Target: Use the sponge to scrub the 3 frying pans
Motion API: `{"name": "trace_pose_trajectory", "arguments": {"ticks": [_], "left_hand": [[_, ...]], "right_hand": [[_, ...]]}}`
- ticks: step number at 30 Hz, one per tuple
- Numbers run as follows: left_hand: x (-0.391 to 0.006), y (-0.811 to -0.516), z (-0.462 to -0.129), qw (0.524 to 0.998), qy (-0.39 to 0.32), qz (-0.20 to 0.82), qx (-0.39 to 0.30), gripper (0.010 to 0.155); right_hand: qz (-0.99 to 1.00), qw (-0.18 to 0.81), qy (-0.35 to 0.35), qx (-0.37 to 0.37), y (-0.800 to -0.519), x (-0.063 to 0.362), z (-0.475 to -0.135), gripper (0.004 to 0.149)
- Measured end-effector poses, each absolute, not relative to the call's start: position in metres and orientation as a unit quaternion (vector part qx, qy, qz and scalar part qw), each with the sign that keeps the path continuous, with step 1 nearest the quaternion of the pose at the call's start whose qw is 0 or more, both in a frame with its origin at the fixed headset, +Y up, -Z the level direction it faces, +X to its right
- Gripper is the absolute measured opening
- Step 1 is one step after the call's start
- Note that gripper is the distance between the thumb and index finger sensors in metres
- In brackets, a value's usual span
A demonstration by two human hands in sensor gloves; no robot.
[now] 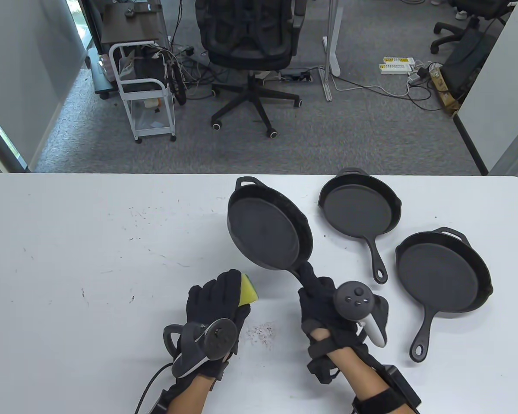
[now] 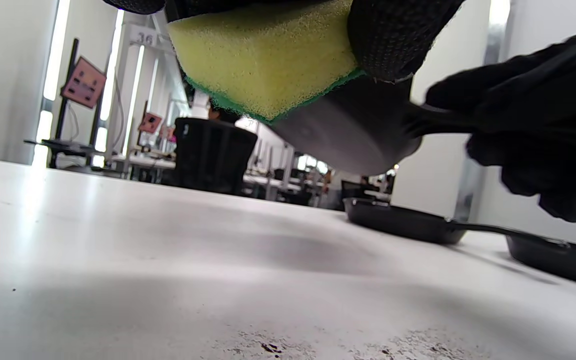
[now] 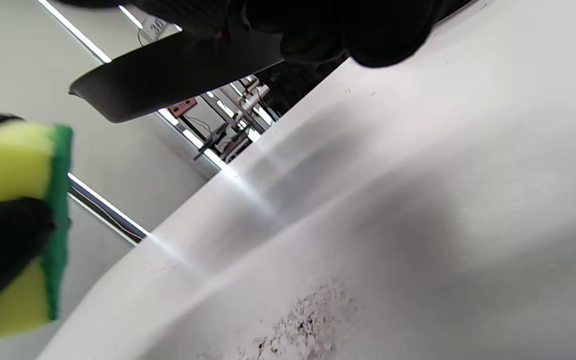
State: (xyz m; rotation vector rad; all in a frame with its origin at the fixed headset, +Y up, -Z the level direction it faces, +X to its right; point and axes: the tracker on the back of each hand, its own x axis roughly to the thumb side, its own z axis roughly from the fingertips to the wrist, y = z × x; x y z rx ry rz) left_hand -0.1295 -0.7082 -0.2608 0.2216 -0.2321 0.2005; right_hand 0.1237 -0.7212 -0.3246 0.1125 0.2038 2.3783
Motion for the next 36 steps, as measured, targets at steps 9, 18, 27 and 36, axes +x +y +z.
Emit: {"name": "trace_pose_trajectory", "arguments": {"ticks": [9, 18, 27, 36], "left_hand": [[-0.134, -0.706, -0.262, 0.984, -0.097, 0.1, 0.111, 0.08], [-0.139, -0.705, -0.264, 0.984, -0.087, 0.099, 0.118, 0.08], [-0.14, -0.701, -0.261, 0.983, -0.088, 0.099, 0.125, 0.079], [-0.134, -0.699, -0.259, 0.983, -0.098, 0.095, 0.124, 0.08]], "right_hand": [[0.969, 0.236, 0.078, -0.003, -0.744, 0.053, -0.386, 0.058], [0.973, 0.202, 0.099, -0.038, -0.757, 0.023, -0.401, 0.059], [0.961, 0.264, 0.078, 0.004, -0.73, 0.05, -0.384, 0.071], [0.956, 0.207, 0.075, -0.193, -0.694, 0.204, -0.41, 0.079]]}}
